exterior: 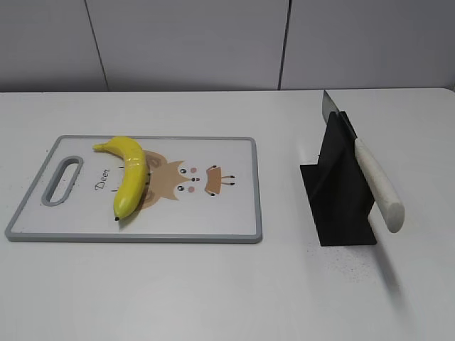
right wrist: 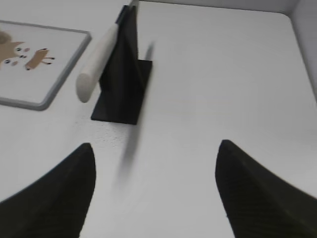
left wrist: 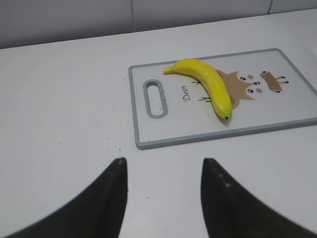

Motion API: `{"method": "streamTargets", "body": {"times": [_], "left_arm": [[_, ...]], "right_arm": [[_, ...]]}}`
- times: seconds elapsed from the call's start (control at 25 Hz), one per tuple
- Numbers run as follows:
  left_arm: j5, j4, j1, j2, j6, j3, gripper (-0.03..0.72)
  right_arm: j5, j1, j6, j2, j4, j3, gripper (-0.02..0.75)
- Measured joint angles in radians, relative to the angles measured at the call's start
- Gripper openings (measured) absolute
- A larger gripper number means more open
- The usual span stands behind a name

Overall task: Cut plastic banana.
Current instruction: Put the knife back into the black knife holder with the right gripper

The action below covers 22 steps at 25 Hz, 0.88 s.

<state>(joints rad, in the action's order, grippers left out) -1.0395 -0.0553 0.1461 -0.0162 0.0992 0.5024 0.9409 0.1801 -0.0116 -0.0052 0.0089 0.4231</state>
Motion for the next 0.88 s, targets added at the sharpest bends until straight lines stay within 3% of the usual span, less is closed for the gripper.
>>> {"method": "streamTargets", "body": {"times": [0.2,0.88], "left_arm": [[0.000,0.000,0.000,0.000,0.000,0.000,0.445],[0.000,0.000,-0.060,0.000,0.000,0.000,0.427]], "right_arm": [[0.000,-0.139,0.000,0.000,0.000,0.000,0.591],[0.000,-0.149,-0.001,0.000,0.001,0.000,0.591]]}}
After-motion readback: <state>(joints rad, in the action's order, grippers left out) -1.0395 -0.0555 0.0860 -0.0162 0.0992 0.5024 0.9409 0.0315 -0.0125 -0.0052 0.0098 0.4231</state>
